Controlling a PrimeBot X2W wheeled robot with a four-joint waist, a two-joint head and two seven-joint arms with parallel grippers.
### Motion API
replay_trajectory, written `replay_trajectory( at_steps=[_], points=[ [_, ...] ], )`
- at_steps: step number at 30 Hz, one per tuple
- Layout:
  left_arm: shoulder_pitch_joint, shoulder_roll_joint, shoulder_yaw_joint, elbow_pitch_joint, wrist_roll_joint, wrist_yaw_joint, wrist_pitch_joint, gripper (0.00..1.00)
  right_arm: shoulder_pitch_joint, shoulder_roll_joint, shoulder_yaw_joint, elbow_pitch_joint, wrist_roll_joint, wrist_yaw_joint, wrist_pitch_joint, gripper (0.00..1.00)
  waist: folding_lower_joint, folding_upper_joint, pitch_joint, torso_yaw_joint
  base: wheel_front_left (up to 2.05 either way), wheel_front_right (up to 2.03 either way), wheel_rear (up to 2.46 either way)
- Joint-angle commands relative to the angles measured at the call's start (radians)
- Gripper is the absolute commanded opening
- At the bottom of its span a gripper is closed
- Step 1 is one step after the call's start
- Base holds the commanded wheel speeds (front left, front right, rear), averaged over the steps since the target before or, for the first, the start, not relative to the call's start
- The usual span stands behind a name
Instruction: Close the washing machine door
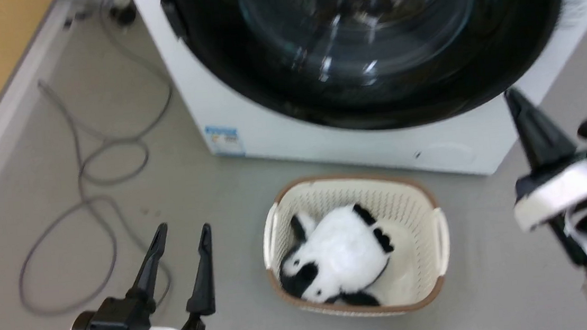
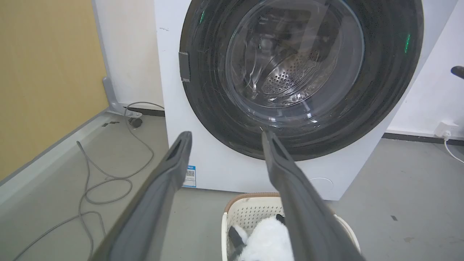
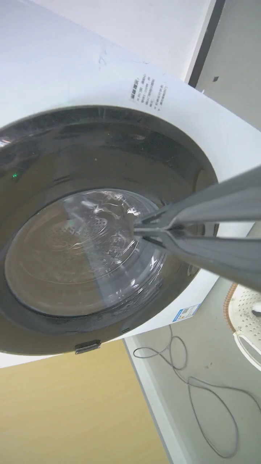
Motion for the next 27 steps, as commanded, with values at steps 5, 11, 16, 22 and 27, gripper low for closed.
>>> replay_trajectory(
  at_steps=[5, 11, 16, 22, 27],
  points=[
    [0.044, 0.008, 0.022, 0.018, 0.009, -0.004, -0.004, 1.00, 0.155, 0.073, -0.069, -0.129, -0.012, -0.001, -0.008, 0.00, 0.0000, -0.0001, -0.120, -0.086, 0.00, 0.00, 0.00],
    [0.076, 0.015, 0.017, 0.024, 0.023, -0.004, -0.004, 1.00, 0.303, 0.170, -0.152, -0.235, -0.052, -0.001, -0.008, 0.00, 0.0000, -0.0001, -0.161, -0.110, 0.00, 0.00, 0.00],
    [0.098, 0.013, 0.025, 0.042, 0.027, -0.004, -0.004, 1.00, 0.401, 0.227, -0.204, -0.301, -0.105, -0.001, -0.008, 0.00, 0.0000, -0.0001, -0.176, -0.123, 0.00, 0.00, 0.00],
    [0.106, 0.012, 0.031, 0.071, 0.042, -0.004, -0.004, 1.00, 0.486, 0.261, -0.243, -0.335, -0.131, -0.001, -0.008, 0.65, 0.0000, -0.0001, -0.189, -0.130, 0.00, 0.00, 0.00],
    [0.113, 0.010, 0.039, 0.081, 0.053, -0.004, -0.004, 1.00, 0.529, 0.264, -0.263, -0.336, -0.111, -0.001, -0.008, 1.00, 0.0000, -0.0001, -0.199, -0.130, 0.00, 0.00, 0.00]
  ],
)
